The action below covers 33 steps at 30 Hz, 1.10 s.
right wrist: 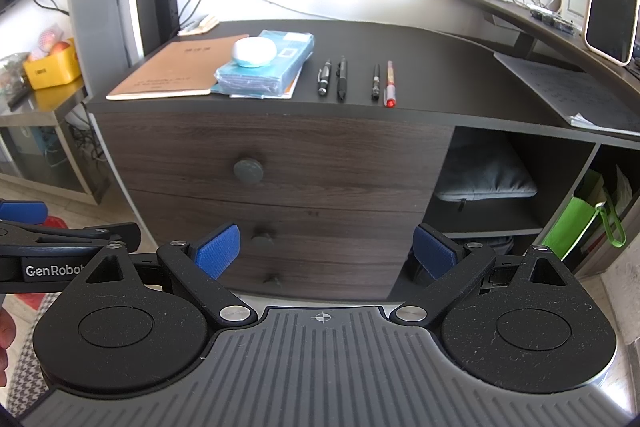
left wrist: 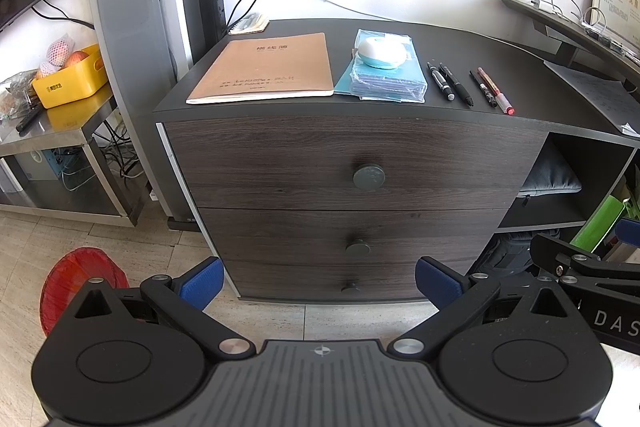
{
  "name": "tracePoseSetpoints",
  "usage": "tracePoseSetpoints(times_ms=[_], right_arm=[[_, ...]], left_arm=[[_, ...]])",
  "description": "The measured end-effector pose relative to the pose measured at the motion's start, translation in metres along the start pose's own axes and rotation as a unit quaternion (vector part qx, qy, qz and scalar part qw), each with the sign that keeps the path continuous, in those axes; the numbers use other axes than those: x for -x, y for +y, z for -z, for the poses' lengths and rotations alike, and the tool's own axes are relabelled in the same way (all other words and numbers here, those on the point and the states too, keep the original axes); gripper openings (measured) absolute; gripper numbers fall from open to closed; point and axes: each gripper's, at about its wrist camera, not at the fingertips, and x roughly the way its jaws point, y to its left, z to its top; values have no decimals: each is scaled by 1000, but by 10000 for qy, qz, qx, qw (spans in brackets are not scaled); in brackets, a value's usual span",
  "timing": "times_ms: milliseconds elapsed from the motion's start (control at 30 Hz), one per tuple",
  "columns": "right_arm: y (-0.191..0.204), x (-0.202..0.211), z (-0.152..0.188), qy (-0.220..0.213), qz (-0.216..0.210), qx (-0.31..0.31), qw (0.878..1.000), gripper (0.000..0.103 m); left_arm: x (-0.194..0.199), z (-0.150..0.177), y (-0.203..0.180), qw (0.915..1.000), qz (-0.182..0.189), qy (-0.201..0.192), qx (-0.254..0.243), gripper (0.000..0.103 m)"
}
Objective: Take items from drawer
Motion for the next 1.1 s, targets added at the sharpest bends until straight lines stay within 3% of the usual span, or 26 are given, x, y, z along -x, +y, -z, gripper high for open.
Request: tracePoseSetpoints(times_ms=[1100], right_arm=[[-1,-10,2,143,29,-33,9999,97]], left_arm=[[-12,3,-4,9999,49,147,-25,101]])
